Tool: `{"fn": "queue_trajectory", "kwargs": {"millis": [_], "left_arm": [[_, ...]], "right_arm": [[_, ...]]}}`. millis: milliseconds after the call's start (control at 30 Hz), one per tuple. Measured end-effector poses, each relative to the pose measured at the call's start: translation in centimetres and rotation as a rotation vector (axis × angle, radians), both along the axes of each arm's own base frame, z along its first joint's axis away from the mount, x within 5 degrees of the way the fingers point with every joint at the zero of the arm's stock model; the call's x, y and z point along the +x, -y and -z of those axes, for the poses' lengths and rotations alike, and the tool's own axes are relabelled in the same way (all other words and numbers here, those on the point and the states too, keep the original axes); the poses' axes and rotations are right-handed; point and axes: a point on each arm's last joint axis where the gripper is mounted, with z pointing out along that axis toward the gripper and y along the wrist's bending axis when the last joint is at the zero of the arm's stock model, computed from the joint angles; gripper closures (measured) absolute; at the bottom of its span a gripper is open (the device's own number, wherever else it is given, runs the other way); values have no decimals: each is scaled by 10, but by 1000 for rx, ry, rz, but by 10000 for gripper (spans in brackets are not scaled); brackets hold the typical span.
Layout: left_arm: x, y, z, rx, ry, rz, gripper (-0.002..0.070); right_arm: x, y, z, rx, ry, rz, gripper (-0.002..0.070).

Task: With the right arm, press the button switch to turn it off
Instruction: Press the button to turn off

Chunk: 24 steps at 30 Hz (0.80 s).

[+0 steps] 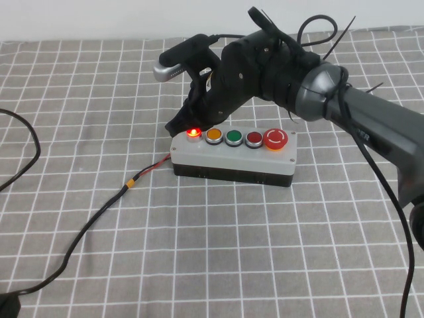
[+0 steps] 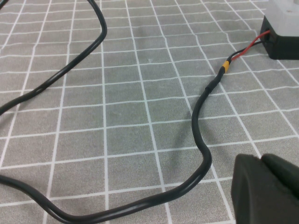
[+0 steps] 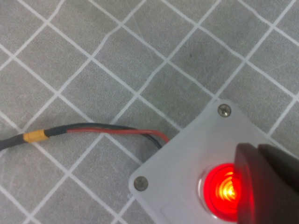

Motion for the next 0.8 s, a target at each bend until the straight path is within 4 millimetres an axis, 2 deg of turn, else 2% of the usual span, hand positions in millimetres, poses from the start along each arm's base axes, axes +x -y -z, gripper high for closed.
{"fn": "queue_trajectory", "kwargs": {"millis": [600, 800], "left_arm": [[0, 0, 0, 0, 0, 0, 678], [0, 0, 0, 0, 0, 0, 678]], "right_arm": [[1, -1, 8, -28, -35, -1, 692], [-5, 8, -11, -78, -33, -2, 692]]}}
